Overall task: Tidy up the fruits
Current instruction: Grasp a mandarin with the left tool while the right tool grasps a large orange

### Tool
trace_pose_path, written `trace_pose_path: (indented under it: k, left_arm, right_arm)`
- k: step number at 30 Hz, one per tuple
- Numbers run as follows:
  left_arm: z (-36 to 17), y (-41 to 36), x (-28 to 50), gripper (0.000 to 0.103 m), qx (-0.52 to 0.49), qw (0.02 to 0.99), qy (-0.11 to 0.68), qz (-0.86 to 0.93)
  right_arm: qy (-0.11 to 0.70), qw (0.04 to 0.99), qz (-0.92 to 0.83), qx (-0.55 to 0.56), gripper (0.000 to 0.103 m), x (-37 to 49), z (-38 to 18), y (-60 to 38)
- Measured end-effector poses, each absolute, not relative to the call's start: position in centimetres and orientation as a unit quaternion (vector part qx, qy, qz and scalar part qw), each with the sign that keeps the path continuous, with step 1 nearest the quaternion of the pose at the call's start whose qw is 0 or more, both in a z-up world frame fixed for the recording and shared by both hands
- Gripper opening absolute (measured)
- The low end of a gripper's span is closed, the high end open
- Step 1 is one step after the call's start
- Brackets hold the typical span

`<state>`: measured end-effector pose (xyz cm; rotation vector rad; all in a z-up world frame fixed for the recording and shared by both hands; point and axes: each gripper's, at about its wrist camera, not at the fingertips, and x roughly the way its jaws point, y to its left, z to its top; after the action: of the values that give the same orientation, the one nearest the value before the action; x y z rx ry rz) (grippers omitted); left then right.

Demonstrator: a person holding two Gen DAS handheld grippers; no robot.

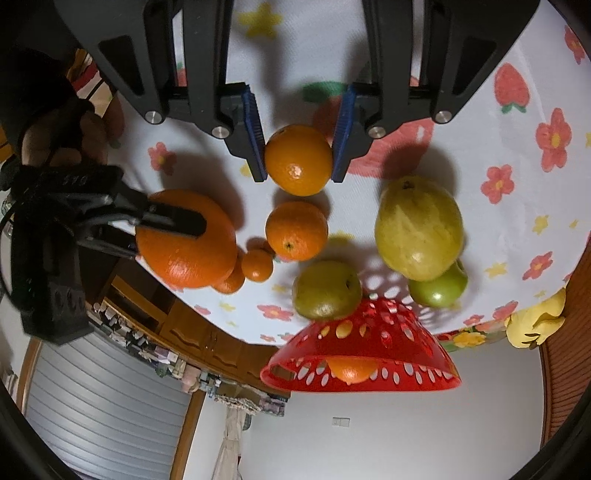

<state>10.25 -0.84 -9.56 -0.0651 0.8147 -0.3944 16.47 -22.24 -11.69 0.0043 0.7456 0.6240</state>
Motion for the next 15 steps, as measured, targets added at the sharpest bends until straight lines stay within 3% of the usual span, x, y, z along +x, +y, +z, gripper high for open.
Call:
trace_pose_path:
  k: [15]
  left_arm:
    - [-6.9,1.1,10.9,0.033,-0.035,0.916,0.361,-0.171]
  right_arm:
    - [0.362,0.880,0.307,-0.004,0.082,16.3,-11.9,-21.8]
